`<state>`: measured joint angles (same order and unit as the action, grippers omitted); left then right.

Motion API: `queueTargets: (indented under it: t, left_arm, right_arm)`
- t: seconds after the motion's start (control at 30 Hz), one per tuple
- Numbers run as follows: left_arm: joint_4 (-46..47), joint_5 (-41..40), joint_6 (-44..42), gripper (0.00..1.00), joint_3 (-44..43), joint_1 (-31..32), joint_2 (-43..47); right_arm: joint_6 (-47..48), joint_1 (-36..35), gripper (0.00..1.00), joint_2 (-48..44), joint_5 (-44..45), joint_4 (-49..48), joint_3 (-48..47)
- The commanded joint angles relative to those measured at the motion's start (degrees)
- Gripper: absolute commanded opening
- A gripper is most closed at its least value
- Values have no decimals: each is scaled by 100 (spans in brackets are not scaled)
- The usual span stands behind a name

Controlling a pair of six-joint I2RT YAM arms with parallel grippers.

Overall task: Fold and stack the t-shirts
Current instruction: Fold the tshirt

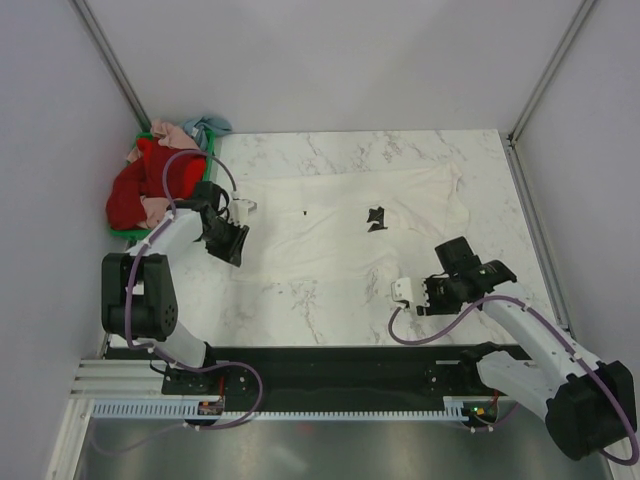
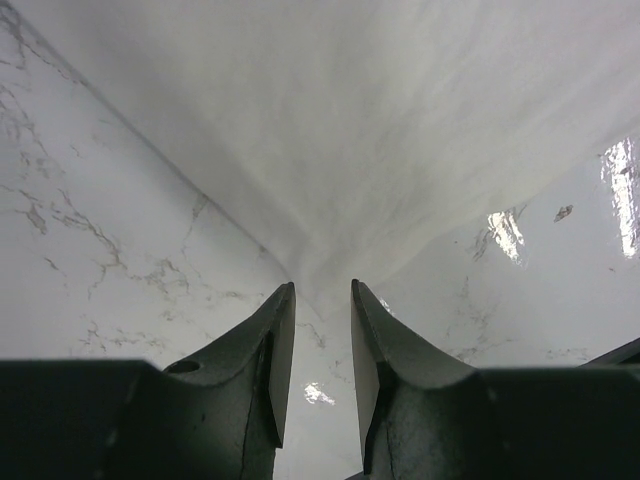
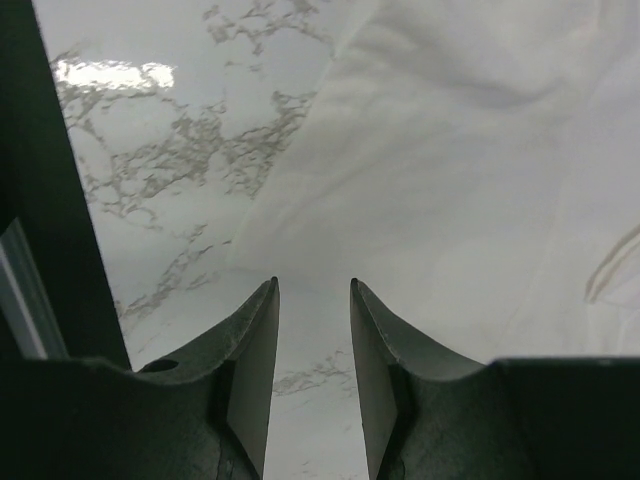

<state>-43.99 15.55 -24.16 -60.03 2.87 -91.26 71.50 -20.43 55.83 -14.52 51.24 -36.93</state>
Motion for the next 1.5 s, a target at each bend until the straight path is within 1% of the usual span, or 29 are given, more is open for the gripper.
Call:
queueTargets:
  t: [0.0,0.13,0.43,0.67,1.07,1.2,1.23,1.27,1.3,1.37,1.4,1.47]
  left_arm:
    - [66,-228,26,36,-114,-24,249]
    - [48,-377,-18,36,-149,-76,223]
    - [-4,-404,26,36,-422,-112,-23]
    - [-13,-404,78,36,-571,-120,-163]
    - [22,-351,87,37,-360,-156,-49]
    - [4,-377,70,37,-325,-164,3]
    - [-5,-386,61,36,-308,-164,73]
    - [-5,-404,43,37,-247,-173,100]
    - [-22,-412,35,38,-203,-191,152]
    - [-83,-386,113,40,-53,-234,302]
    - [-136,-282,157,42,-9,-252,346]
    - [-276,-123,245,43,157,-279,468]
  right_arm:
    - [540,-23,42,85,-331,667,37]
    - [592,-14,42,305,-455,738,54]
    - [681,-23,44,367,-534,685,299]
    - [461,-23,45,446,-288,97,573]
    - [215,-23,44,718,-51,-440,669]
    - [241,-23,35,867,20,-422,696]
    - [241,-23,28,868,28,-422,696]
    - [241,-23,24,885,63,-422,704]
    - [206,-14,13,911,72,-422,704]
    - [110,-23,4,921,107,-414,678]
    - [-30,-14,0,877,116,-422,608]
    - [-197,-23,0,815,125,-440,520]
